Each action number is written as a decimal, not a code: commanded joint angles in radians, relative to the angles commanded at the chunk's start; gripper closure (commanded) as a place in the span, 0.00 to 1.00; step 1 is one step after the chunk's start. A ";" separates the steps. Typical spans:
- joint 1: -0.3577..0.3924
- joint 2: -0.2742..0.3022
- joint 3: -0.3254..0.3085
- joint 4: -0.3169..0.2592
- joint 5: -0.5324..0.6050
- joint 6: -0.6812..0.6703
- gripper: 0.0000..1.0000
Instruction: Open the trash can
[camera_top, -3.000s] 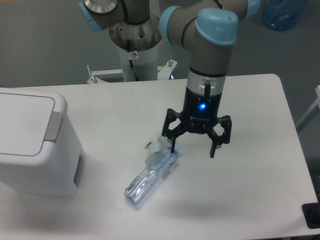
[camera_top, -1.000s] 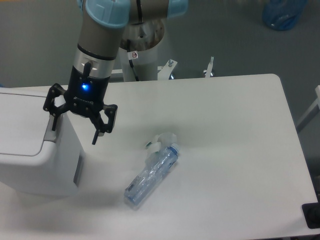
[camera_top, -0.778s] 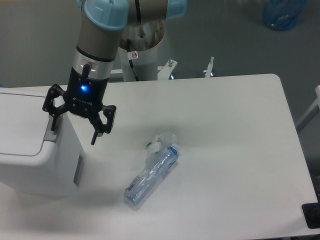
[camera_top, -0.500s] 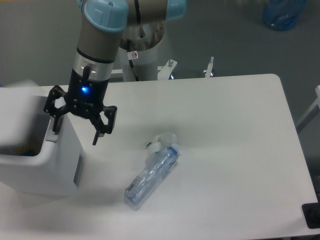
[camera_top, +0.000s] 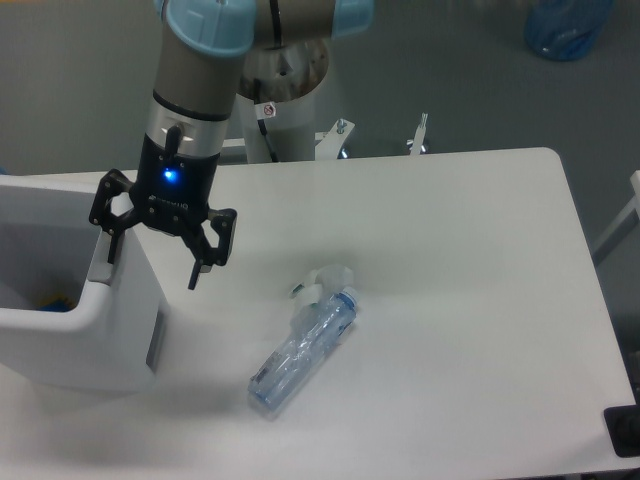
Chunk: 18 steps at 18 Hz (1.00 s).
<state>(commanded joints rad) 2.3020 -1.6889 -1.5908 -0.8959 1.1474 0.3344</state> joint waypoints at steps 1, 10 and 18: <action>0.025 -0.006 0.002 0.002 0.002 0.012 0.00; 0.264 -0.090 -0.046 0.000 0.166 0.365 0.00; 0.343 -0.146 -0.075 -0.012 0.323 0.863 0.00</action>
<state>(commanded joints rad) 2.6446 -1.8346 -1.6658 -0.9081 1.4708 1.1976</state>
